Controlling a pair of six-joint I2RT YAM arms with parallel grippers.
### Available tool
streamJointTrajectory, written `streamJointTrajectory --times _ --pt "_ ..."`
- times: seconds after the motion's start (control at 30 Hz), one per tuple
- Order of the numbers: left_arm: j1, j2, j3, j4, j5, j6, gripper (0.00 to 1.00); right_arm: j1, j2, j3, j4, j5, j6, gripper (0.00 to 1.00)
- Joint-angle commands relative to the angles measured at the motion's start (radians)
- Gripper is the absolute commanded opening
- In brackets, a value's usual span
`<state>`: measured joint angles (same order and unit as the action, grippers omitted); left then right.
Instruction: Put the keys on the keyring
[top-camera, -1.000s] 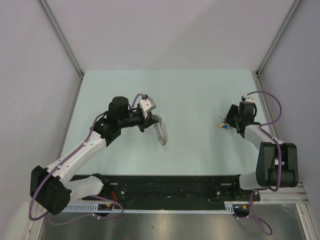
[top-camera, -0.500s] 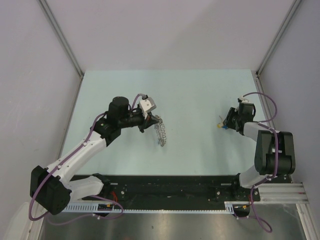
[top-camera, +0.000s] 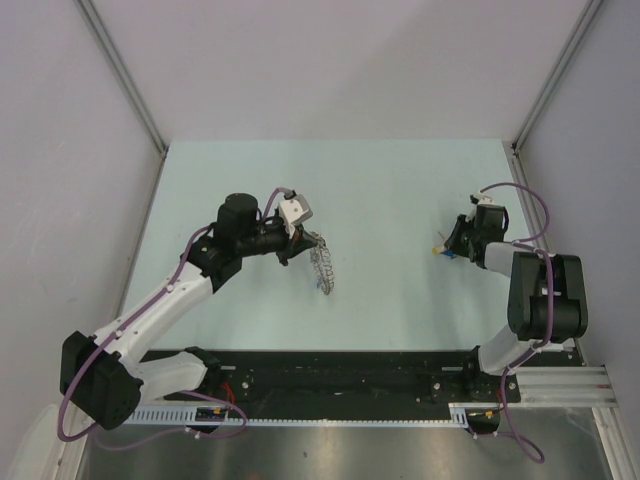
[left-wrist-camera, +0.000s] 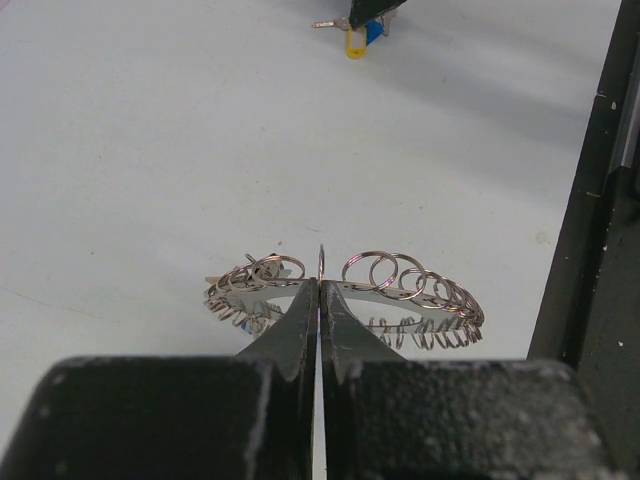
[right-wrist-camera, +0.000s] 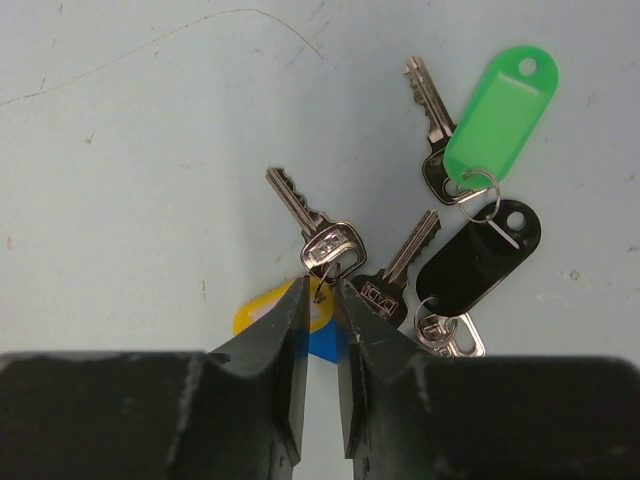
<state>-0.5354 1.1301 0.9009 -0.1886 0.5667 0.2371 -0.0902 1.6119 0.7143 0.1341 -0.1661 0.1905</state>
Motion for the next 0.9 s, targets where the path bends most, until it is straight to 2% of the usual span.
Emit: streamJointTrajectory --times 0.0,0.17,0.3,0.47,0.5,0.63,0.87 --pt "0.006 -0.009 0.044 0.035 0.004 0.014 0.0 -0.003 0.013 0.031 0.045 -0.007 -0.026 0.15" --pt "0.006 -0.009 0.046 0.031 0.002 0.016 0.0 0.0 -0.01 0.031 0.032 0.0 -0.04 0.01" --pt "0.006 -0.013 0.047 0.028 0.002 0.016 0.0 0.026 -0.069 0.031 0.004 0.007 -0.056 0.0" --pt "0.008 -0.027 0.049 0.023 -0.013 0.024 0.01 0.087 -0.144 0.051 -0.108 0.026 -0.083 0.0" --pt "0.006 -0.027 0.049 0.02 -0.016 0.028 0.0 0.148 -0.161 0.054 -0.126 0.031 -0.089 0.0" --pt "0.006 -0.036 0.052 0.011 -0.03 0.037 0.0 0.248 -0.227 0.074 -0.282 0.02 -0.118 0.0" --pt "0.012 -0.069 0.058 -0.018 -0.073 0.067 0.0 0.489 -0.248 0.099 -0.461 -0.108 -0.187 0.0"
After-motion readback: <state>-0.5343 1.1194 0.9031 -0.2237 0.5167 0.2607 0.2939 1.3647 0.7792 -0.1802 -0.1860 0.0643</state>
